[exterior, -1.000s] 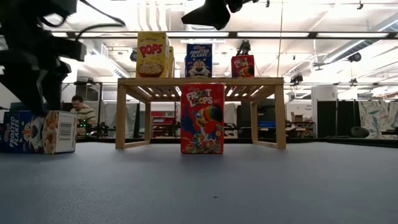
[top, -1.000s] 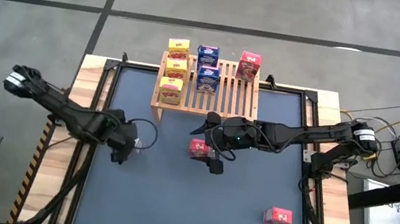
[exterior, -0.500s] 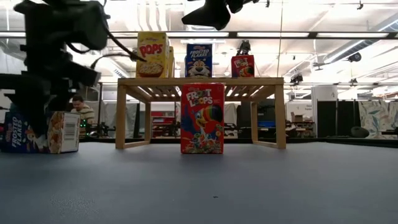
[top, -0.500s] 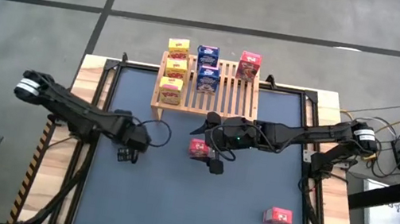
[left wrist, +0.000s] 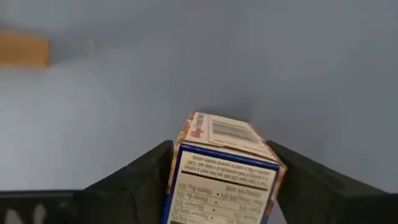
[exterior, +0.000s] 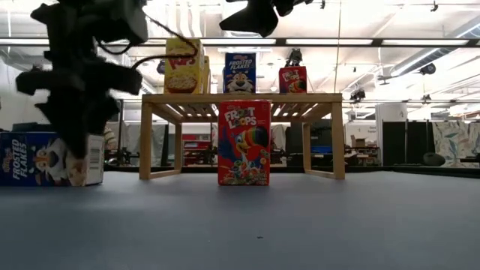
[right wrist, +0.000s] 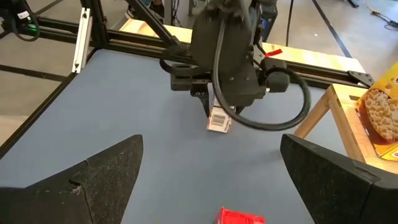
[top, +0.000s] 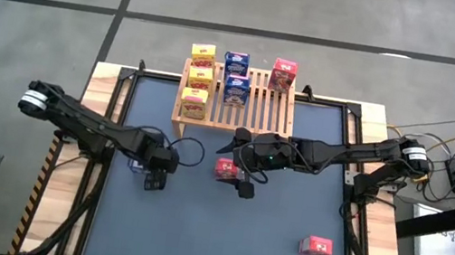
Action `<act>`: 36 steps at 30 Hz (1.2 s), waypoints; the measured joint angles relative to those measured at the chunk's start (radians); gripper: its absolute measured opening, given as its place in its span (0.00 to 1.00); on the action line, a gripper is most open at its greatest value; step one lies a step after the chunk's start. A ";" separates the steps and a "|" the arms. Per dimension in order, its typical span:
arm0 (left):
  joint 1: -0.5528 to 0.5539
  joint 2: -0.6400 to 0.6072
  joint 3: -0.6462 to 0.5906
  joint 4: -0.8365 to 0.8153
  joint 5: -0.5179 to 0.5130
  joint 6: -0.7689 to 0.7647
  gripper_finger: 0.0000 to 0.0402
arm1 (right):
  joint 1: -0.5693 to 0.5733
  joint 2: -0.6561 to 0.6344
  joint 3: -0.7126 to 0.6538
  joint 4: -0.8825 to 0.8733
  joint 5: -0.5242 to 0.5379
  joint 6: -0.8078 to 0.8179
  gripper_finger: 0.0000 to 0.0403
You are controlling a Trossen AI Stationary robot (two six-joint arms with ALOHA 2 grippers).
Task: Stack cereal on shelf
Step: Put the blue cereal box on the shelf aligned with the other blue cereal box
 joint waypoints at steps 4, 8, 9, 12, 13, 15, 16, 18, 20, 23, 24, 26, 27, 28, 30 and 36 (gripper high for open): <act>0.000 -0.006 0.050 0.012 0.000 0.007 0.51 | 0.000 0.000 0.000 0.000 0.000 0.000 0.92; -0.004 -0.006 0.120 0.038 0.000 0.031 0.47 | 0.000 0.000 0.000 0.000 0.000 -0.001 0.92; -0.007 -0.006 0.138 0.054 -0.001 0.040 0.47 | 0.000 0.000 0.000 0.000 0.000 0.000 0.92; -0.014 -0.006 0.185 0.093 0.000 0.067 0.47 | 0.000 0.000 0.000 -0.001 0.000 0.001 0.92; -0.018 -0.006 0.196 0.105 -0.001 0.072 0.47 | 0.000 0.000 0.000 -0.004 0.000 0.001 0.92; -0.024 -0.006 0.216 0.124 -0.001 0.076 0.47 | 0.000 0.000 0.000 -0.011 0.000 0.001 0.92; -0.028 -0.006 0.222 0.137 -0.001 0.076 0.47 | 0.000 0.000 0.000 -0.017 0.000 0.001 0.92; -0.038 -0.003 0.223 0.177 -0.001 0.075 0.47 | 0.000 0.000 0.000 -0.030 0.000 0.001 0.92; -0.051 0.010 0.221 0.222 -0.001 0.084 0.47 | 0.000 0.000 0.000 -0.039 0.000 0.001 0.92; -0.058 0.049 0.191 0.331 0.001 0.119 0.47 | 0.000 0.000 0.000 -0.043 0.000 -0.003 0.92; -0.057 0.064 0.182 0.364 0.003 0.129 0.47 | 0.000 0.000 0.000 -0.044 0.000 -0.006 0.92; -0.055 0.096 0.172 0.386 0.016 0.137 0.48 | 0.000 0.000 0.000 -0.044 0.000 -0.003 0.92; -0.055 0.112 0.171 0.387 0.016 0.136 0.49 | 0.001 0.000 0.000 -0.044 0.000 0.002 0.92; -0.055 0.129 0.171 0.389 0.016 0.134 0.50 | 0.003 0.000 0.000 -0.045 0.000 0.002 0.92; -0.055 0.158 0.171 0.390 0.024 0.123 0.54 | 0.007 0.000 0.000 -0.048 0.000 0.001 0.92; -0.058 0.207 0.191 0.385 0.044 0.109 0.71 | 0.009 0.000 0.000 -0.048 0.000 -0.009 0.92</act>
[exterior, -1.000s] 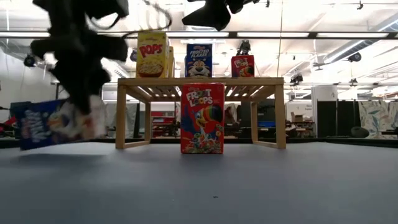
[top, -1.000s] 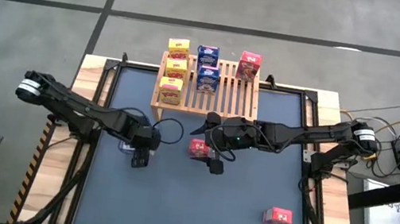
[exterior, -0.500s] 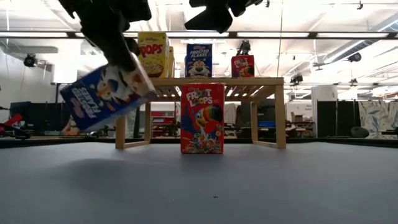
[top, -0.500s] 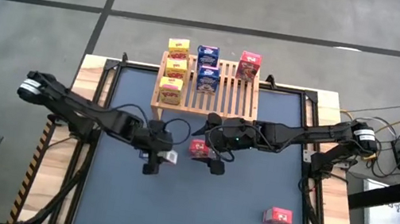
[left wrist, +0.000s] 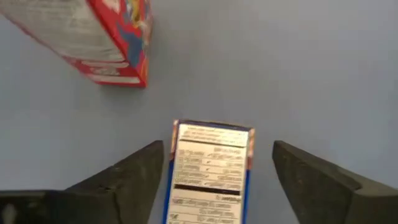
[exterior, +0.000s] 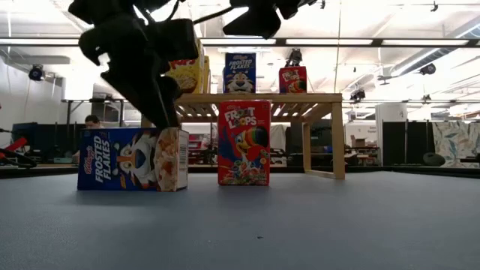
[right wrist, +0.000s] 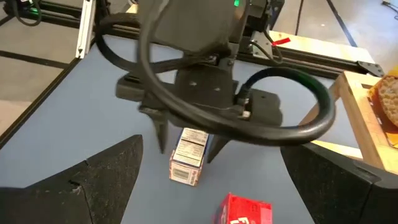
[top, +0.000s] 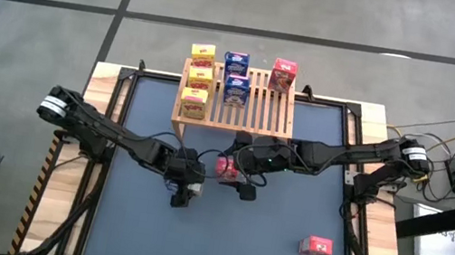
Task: Stack cereal on shelf
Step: Put the blue cereal box on the shelf aligned with the other blue cereal box
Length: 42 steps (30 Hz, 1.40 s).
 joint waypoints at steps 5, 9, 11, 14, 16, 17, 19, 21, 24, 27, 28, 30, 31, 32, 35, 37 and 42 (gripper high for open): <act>-0.007 -0.025 0.049 -0.097 -0.001 0.010 0.82 | 0.000 0.000 0.000 0.000 0.000 -0.002 0.92; -0.048 -0.109 0.045 -0.153 -0.097 0.008 0.86 | 0.001 0.000 0.000 -0.011 0.000 0.012 0.92; -0.076 -0.162 0.007 -0.150 -0.147 -0.014 0.86 | 0.003 -0.001 0.000 -0.021 0.000 0.012 0.92; -0.118 -0.255 -0.096 -0.080 -0.182 -0.063 0.86 | 0.006 -0.001 0.000 -0.033 0.000 0.012 0.92; -0.146 -0.322 -0.183 -0.017 -0.205 -0.095 0.86 | 0.008 -0.001 0.000 -0.033 0.000 0.012 0.92; -0.163 -0.356 -0.232 0.008 -0.221 -0.113 0.86 | 0.009 -0.001 0.000 -0.032 0.000 0.011 0.92; -0.189 -0.423 -0.323 0.039 -0.252 -0.154 0.86 | 0.009 -0.001 0.000 -0.032 0.000 0.004 0.92; -0.210 -0.492 -0.399 0.093 -0.275 -0.188 0.86 | 0.009 -0.001 0.000 -0.030 0.000 -0.005 0.92; -0.231 -0.582 -0.486 0.172 -0.291 -0.207 0.86 | 0.009 -0.001 0.000 -0.026 0.000 -0.016 0.92; -0.240 -0.643 -0.544 0.197 -0.290 -0.211 0.86 | 0.009 -0.001 0.000 -0.025 0.000 -0.015 0.92; -0.240 -0.654 -0.556 0.200 -0.291 -0.214 0.86 | 0.009 -0.001 0.000 -0.024 0.000 -0.015 0.92; -0.240 -0.666 -0.580 0.202 -0.291 -0.227 0.86 | 0.009 -0.001 0.000 -0.024 0.000 -0.015 0.92; -0.240 -0.667 -0.591 0.199 -0.291 -0.233 0.86 | 0.009 -0.001 0.000 -0.024 0.000 -0.015 0.92; -0.240 -0.666 -0.600 0.201 -0.294 -0.236 0.86 | 0.009 -0.001 0.000 -0.022 0.000 -0.016 0.92; -0.240 -0.652 -0.635 0.203 -0.318 -0.241 0.86 | 0.008 -0.001 0.000 -0.017 0.000 -0.015 0.92; -0.240 -0.636 -0.648 0.197 -0.317 -0.249 0.86 | 0.009 -0.001 0.000 -0.016 0.000 -0.015 0.92; -0.240 -0.591 -0.652 0.281 -0.317 -0.224 0.86 | 0.009 -0.001 0.000 -0.011 0.000 -0.015 0.92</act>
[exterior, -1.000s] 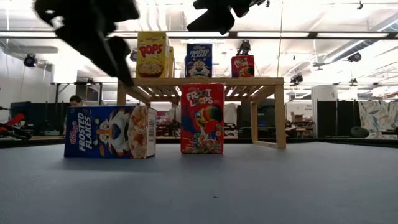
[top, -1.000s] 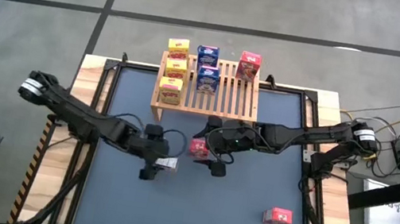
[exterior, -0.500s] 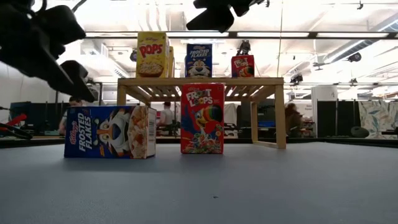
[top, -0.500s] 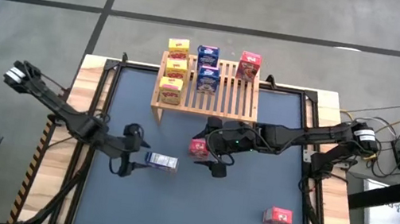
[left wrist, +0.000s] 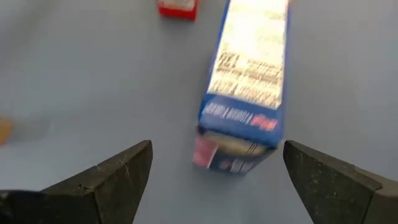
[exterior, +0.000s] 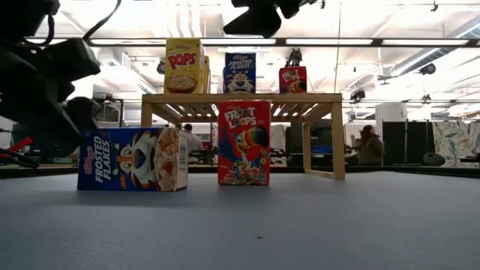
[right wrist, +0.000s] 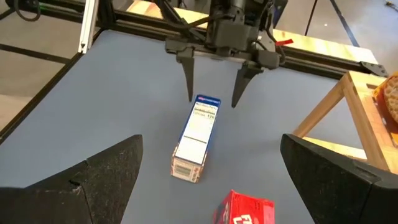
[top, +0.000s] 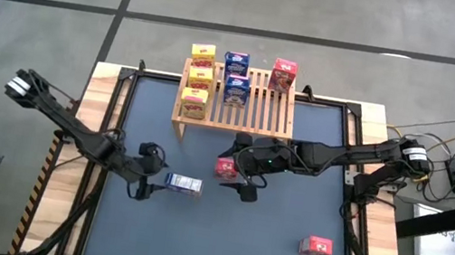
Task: Stack cereal on shelf
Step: Put the blue cereal box on the shelf aligned with the other blue cereal box
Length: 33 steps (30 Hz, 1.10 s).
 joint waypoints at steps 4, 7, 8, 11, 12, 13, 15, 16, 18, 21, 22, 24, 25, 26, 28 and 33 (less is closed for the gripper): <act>0.000 0.055 0.004 0.059 0.000 0.045 0.86 | 0.000 0.000 0.000 0.021 0.000 0.000 0.92; 0.000 0.094 0.003 0.078 0.001 0.044 0.86 | 0.000 0.000 0.000 0.019 0.000 0.000 0.92; 0.000 0.108 0.002 0.089 0.001 0.044 0.86 | 0.000 0.000 0.000 0.019 0.000 0.000 0.92; 0.000 0.147 0.002 0.113 0.001 0.044 0.86 | 0.000 0.000 0.000 0.019 0.000 0.000 0.92; 0.000 0.160 0.002 0.127 0.001 0.045 0.86 | 0.000 0.000 0.000 0.019 0.000 0.000 0.92; 0.000 0.174 0.002 0.141 0.000 0.050 0.86 | 0.000 0.000 0.000 0.019 0.000 0.000 0.92; 0.001 0.202 0.002 0.157 0.000 0.053 0.86 | 0.000 0.000 0.000 0.023 0.000 0.000 0.92; 0.002 0.218 0.002 0.171 0.000 0.057 0.86 | 0.000 0.000 0.000 0.023 0.000 0.000 0.92; 0.002 0.243 0.002 0.178 0.001 0.059 0.86 | 0.000 0.000 0.000 0.022 0.000 0.000 0.92; 0.002 0.278 0.002 0.200 0.001 0.067 0.86 | 0.000 0.000 0.000 0.021 0.000 0.000 0.92; 0.002 0.288 0.002 0.212 0.000 0.072 0.85 | 0.000 0.000 0.000 0.022 0.000 0.000 0.92; 0.004 0.308 0.002 0.241 -0.001 0.082 0.83 | 0.000 0.000 0.000 0.021 0.000 0.000 0.92; 0.006 0.314 0.002 0.247 -0.001 0.085 0.81 | 0.000 0.000 0.000 0.021 0.000 0.000 0.92; 0.011 0.322 0.002 0.256 -0.001 0.086 0.79 | 0.000 0.000 0.000 0.021 0.000 0.000 0.92; 0.018 0.331 0.002 0.260 -0.001 0.086 0.75 | 0.000 0.000 0.000 0.020 0.000 0.000 0.92; 0.027 0.333 0.002 0.263 -0.002 0.086 0.64 | 0.000 0.000 0.000 0.015 0.000 0.001 0.92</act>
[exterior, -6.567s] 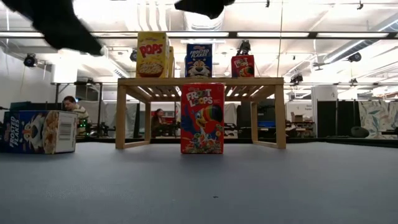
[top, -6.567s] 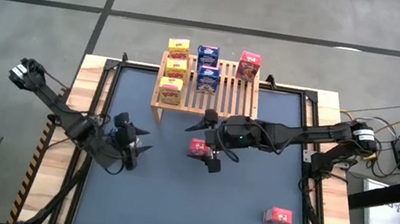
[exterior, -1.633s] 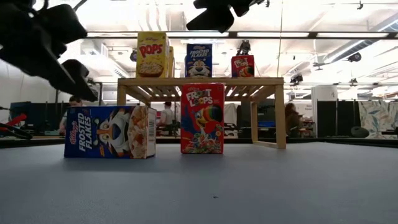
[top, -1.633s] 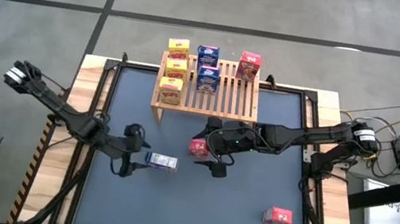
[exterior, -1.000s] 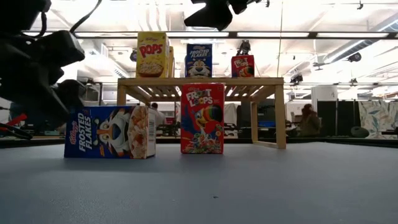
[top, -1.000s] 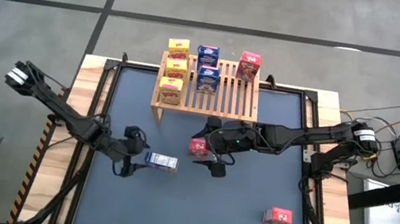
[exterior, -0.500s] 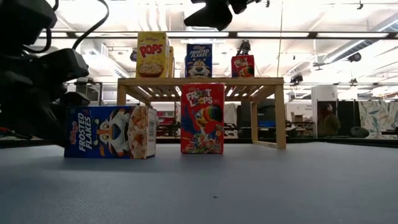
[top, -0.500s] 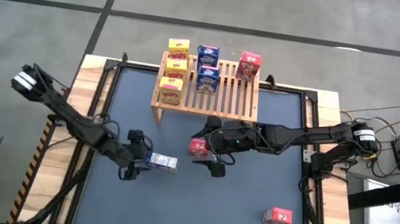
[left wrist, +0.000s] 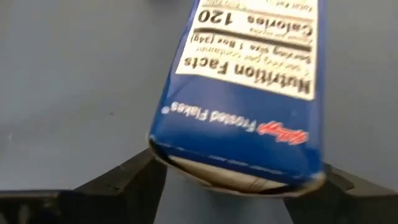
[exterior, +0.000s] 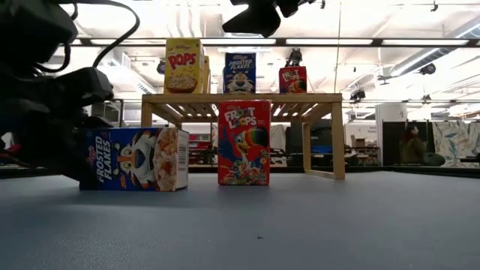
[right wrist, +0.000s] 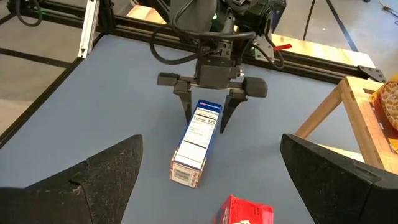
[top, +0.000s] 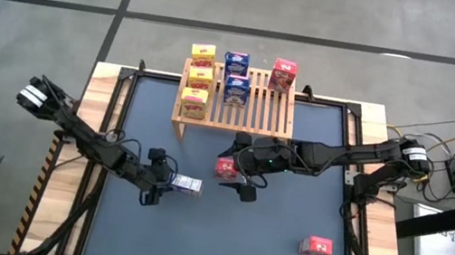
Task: Stack cereal on shelf
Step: Put the blue cereal box on the shelf aligned with the other blue cereal box
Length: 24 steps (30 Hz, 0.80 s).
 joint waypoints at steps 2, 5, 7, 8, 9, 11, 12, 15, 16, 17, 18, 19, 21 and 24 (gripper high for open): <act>0.000 -0.012 0.000 -0.005 -0.007 0.000 0.60 | 0.000 0.000 0.000 0.000 0.000 0.000 0.92; 0.000 -0.033 0.000 -0.011 -0.021 0.000 0.54 | 0.000 0.000 0.000 0.000 0.000 0.000 0.92; 0.000 -0.049 0.007 -0.030 -0.022 0.000 0.51 | 0.000 0.000 0.000 0.000 0.000 0.000 0.92; 0.000 -0.056 0.019 -0.046 -0.023 0.000 0.50 | 0.000 0.000 0.000 0.000 0.000 0.000 0.92; 0.000 -0.065 0.034 -0.068 -0.023 0.000 0.48 | 0.000 0.000 0.000 0.000 0.000 0.000 0.92; 0.000 -0.077 0.076 -0.143 -0.024 0.000 0.47 | 0.000 0.000 0.000 0.000 0.000 0.000 0.92; 0.000 -0.079 0.104 -0.190 -0.024 0.000 0.46 | 0.000 0.000 0.000 0.000 0.000 0.000 0.92; 0.000 -0.079 0.204 -0.351 -0.025 0.000 0.44 | 0.000 0.000 0.000 0.000 0.000 0.001 0.92; 0.000 -0.076 0.241 -0.400 -0.024 0.006 0.44 | 0.000 0.000 0.000 -0.001 0.000 0.006 0.92; 0.000 -0.073 0.277 -0.448 -0.025 0.013 0.44 | 0.000 0.000 0.000 -0.001 0.000 0.011 0.92; 0.000 -0.068 0.316 -0.498 -0.025 0.019 0.44 | 0.000 0.000 0.000 -0.001 0.000 0.020 0.92; 0.000 -0.062 0.353 -0.538 -0.025 0.028 0.44 | 0.000 0.000 0.000 -0.002 0.000 0.033 0.92; 0.000 -0.051 0.429 -0.612 -0.026 0.045 0.44 | -0.001 0.008 0.000 -0.001 0.000 0.061 0.92; 0.000 -0.033 0.544 -0.728 -0.040 0.056 0.44 | -0.003 0.011 -0.007 -0.018 0.018 0.100 0.92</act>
